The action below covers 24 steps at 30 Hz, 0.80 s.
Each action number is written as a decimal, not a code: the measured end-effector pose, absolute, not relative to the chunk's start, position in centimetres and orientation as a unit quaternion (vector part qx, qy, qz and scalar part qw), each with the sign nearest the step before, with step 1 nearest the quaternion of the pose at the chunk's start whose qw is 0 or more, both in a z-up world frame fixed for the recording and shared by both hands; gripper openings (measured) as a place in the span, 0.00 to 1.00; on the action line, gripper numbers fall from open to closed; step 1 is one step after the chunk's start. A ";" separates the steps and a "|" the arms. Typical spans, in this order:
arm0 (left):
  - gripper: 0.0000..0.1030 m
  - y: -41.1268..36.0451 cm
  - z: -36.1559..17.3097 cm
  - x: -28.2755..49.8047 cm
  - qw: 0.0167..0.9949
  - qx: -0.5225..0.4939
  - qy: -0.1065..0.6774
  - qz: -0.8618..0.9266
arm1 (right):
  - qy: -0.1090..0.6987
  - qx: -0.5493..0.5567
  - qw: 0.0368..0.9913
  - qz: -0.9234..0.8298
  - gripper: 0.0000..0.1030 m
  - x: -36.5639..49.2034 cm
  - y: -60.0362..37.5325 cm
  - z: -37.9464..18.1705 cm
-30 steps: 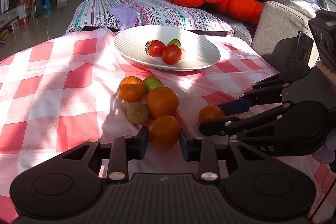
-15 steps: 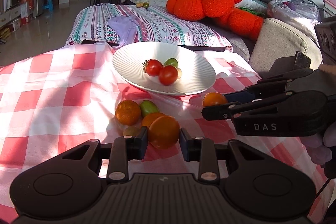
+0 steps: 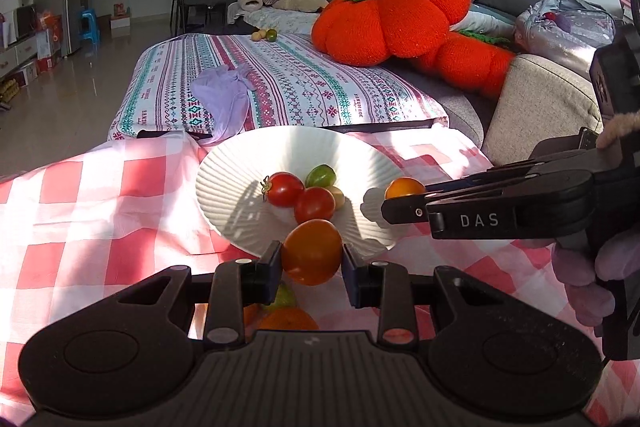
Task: Organize fruits
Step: 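Carry both orange fruits onto the white plate and open both tools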
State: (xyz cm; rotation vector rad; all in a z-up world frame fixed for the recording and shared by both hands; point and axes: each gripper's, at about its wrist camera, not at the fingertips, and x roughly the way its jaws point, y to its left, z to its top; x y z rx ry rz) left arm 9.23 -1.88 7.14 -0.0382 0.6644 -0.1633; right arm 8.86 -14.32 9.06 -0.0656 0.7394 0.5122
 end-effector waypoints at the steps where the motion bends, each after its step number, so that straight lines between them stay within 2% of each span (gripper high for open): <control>1: 0.37 -1.9 7.0 9.9 0.942 -0.017 0.327 -0.078 | 0.358 -0.028 0.900 0.248 0.27 9.1 -14.4 8.9; 12: 0.37 -2.0 5.1 15.2 0.941 0.004 0.334 -0.051 | 0.366 -0.007 0.898 0.243 0.27 11.3 -14.9 7.5; 24: 0.38 -2.0 3.9 16.6 0.940 0.024 0.338 -0.043 | 0.368 -0.007 0.897 0.244 0.27 11.4 -15.0 7.0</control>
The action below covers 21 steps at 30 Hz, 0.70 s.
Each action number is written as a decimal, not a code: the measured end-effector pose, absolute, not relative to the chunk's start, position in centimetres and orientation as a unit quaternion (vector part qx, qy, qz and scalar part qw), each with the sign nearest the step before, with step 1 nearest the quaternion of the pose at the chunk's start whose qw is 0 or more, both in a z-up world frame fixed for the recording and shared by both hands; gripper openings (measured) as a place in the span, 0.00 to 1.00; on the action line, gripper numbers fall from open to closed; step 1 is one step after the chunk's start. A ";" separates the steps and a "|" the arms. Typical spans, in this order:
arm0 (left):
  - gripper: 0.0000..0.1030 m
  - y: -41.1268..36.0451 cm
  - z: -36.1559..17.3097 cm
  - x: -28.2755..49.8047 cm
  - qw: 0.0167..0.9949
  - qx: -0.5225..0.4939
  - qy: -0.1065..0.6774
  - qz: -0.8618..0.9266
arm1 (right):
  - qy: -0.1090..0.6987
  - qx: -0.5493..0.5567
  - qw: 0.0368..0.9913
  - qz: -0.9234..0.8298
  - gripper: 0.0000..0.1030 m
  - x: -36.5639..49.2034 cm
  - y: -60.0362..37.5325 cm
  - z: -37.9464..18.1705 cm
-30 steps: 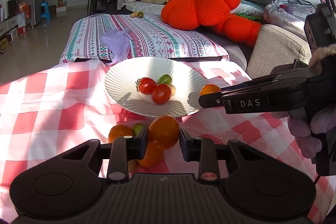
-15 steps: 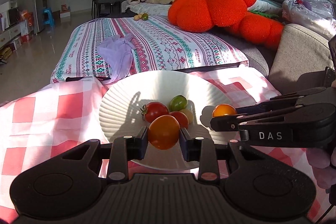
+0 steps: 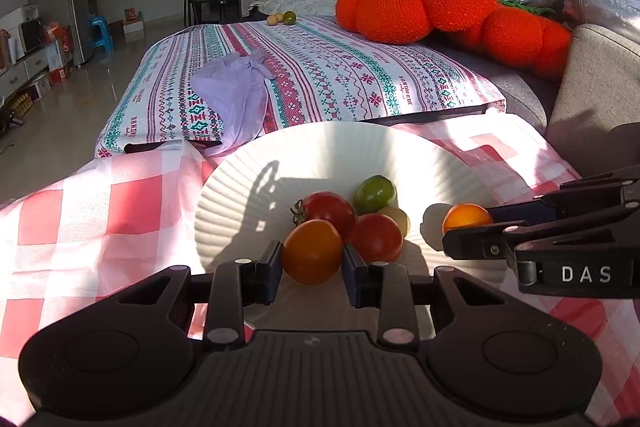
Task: Organize fruits
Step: 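Carry both orange fruits onto the white plate and open both tools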
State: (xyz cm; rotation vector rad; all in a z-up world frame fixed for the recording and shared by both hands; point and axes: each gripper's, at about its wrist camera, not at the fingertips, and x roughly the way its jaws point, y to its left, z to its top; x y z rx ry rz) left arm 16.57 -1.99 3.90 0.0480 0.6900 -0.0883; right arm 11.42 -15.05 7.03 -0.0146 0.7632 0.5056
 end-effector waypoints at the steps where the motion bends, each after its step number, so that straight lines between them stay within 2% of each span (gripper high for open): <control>1: 0.38 -2.0 3.9 16.6 0.940 0.024 0.339 -0.043 | 0.368 -0.006 0.897 0.245 0.27 11.5 -15.1 7.0; 4: 0.39 -1.9 4.0 16.5 0.939 0.024 0.341 -0.044 | 0.364 -0.005 0.899 0.242 0.29 11.4 -15.2 7.3; 6: 0.42 -1.9 4.3 16.2 0.940 0.027 0.339 -0.042 | 0.358 0.000 0.902 0.241 0.37 11.3 -15.4 7.6; 11: 0.55 -1.7 5.4 15.3 0.941 0.033 0.333 -0.044 | 0.348 0.014 0.908 0.234 0.48 11.0 -16.2 8.5; 21: 0.81 -0.7 7.0 11.9 0.943 0.027 0.327 -0.045 | 0.349 0.008 0.912 0.216 0.62 9.4 -16.9 9.8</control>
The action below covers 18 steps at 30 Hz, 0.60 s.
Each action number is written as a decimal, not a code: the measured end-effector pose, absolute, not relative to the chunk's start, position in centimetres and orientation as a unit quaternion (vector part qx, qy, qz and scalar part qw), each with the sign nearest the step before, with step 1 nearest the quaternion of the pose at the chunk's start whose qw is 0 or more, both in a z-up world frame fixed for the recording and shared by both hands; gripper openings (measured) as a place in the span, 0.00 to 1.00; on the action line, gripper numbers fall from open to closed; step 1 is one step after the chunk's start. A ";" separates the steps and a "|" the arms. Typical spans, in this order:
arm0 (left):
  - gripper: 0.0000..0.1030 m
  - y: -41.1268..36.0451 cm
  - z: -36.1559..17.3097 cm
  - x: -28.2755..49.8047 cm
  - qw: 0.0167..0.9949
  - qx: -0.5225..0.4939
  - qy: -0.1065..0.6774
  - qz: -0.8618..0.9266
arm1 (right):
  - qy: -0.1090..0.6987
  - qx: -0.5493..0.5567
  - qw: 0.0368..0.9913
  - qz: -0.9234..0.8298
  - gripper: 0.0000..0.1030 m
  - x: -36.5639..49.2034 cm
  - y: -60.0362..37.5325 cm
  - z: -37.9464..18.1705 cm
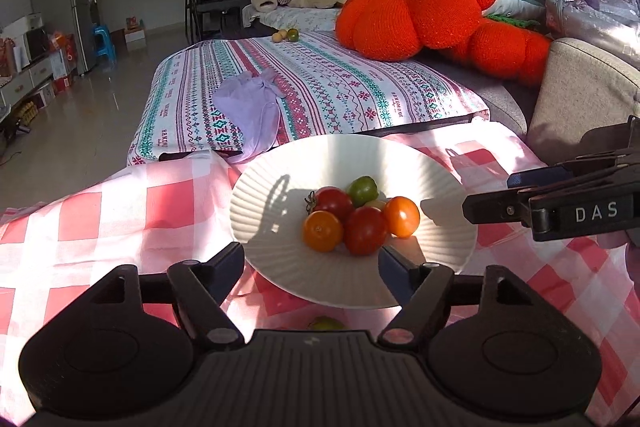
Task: Organize fruits
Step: 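Carry both orange fruits onto the white plate and open both tools, then withdraw both tools from the plate toward the remaining loose fruit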
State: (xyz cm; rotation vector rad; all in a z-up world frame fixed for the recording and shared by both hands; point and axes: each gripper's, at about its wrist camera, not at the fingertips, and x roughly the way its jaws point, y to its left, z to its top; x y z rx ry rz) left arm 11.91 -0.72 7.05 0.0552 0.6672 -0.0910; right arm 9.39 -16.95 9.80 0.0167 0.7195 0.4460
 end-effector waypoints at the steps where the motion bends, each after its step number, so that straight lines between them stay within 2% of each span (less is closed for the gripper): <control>1: 0.84 -0.6 7.1 11.6 0.944 0.026 0.326 -0.045 | 0.347 0.008 0.913 0.215 0.64 9.2 -17.0 10.1; 5: 0.92 0.3 7.5 10.0 0.944 0.020 0.326 -0.046 | 0.336 0.010 0.917 0.215 0.72 8.1 -17.1 10.9; 8: 0.96 0.8 7.6 8.9 0.944 0.023 0.326 -0.042 | 0.334 0.005 0.916 0.221 0.74 7.3 -16.9 11.2; 18: 1.00 2.6 7.2 4.7 0.945 0.011 0.324 -0.039 | 0.326 -0.019 0.914 0.240 0.92 5.0 -15.0 11.2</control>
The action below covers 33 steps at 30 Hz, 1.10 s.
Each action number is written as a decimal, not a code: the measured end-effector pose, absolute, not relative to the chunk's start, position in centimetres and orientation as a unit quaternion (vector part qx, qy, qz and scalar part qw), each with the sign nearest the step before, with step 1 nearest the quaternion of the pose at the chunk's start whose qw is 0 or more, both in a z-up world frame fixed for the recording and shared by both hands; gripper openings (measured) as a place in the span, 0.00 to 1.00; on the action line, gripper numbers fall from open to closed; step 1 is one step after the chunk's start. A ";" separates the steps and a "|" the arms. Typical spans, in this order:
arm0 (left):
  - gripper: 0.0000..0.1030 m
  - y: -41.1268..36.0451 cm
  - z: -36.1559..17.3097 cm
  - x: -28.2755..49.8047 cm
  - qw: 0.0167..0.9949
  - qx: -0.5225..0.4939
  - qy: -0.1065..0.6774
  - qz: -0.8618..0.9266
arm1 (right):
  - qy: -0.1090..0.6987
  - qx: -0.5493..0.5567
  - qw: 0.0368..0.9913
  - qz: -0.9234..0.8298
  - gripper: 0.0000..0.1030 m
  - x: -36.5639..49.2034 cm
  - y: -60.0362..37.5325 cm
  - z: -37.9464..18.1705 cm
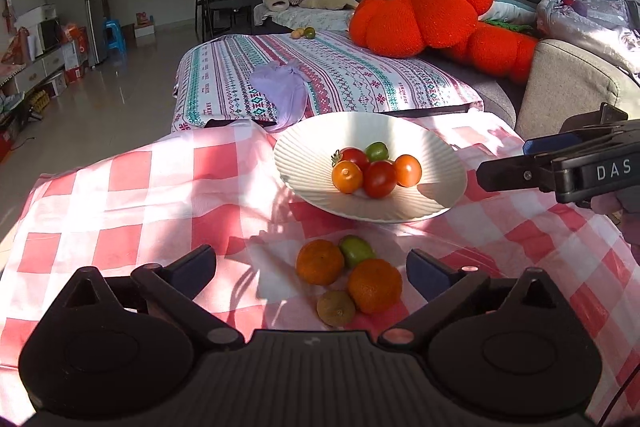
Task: Organize fruits
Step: 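Withdraw both tools from the plate toward the remaining loose fruit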
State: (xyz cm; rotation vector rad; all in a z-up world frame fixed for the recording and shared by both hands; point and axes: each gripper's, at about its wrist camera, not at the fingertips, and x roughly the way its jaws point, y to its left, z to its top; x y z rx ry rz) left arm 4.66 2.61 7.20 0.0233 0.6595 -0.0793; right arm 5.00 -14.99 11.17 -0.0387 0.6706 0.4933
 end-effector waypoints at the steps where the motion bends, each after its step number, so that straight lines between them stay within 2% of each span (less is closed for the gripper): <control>1: 1.00 2.8 7.0 4.4 0.946 0.008 0.322 -0.038 | 0.326 -0.021 0.914 0.240 0.94 4.8 -14.8 11.1; 9: 1.00 3.0 4.7 3.2 0.941 0.006 0.337 -0.039 | 0.316 -0.047 0.914 0.251 0.99 3.1 -14.1 9.8; 20: 1.00 2.8 2.7 3.2 0.944 0.010 0.327 -0.034 | 0.332 -0.079 0.907 0.248 0.99 2.5 -13.7 7.9; 21: 0.98 2.8 2.5 3.3 0.944 0.011 0.326 -0.035 | 0.332 -0.081 0.906 0.248 0.99 2.4 -13.6 7.8; 23: 0.85 2.8 2.1 3.6 0.943 0.010 0.331 -0.042 | 0.335 -0.085 0.905 0.249 1.00 2.4 -13.6 7.6; 30: 0.64 2.2 1.6 4.1 0.942 0.021 0.329 -0.067 | 0.344 -0.094 0.900 0.251 1.00 2.3 -13.3 6.9; 32: 0.54 2.0 1.5 4.4 0.940 0.021 0.333 -0.076 | 0.347 -0.097 0.898 0.251 0.99 2.3 -13.1 6.7; 33: 0.52 1.9 1.5 4.4 0.939 0.021 0.334 -0.080 | 0.348 -0.098 0.898 0.252 0.99 2.3 -13.1 6.7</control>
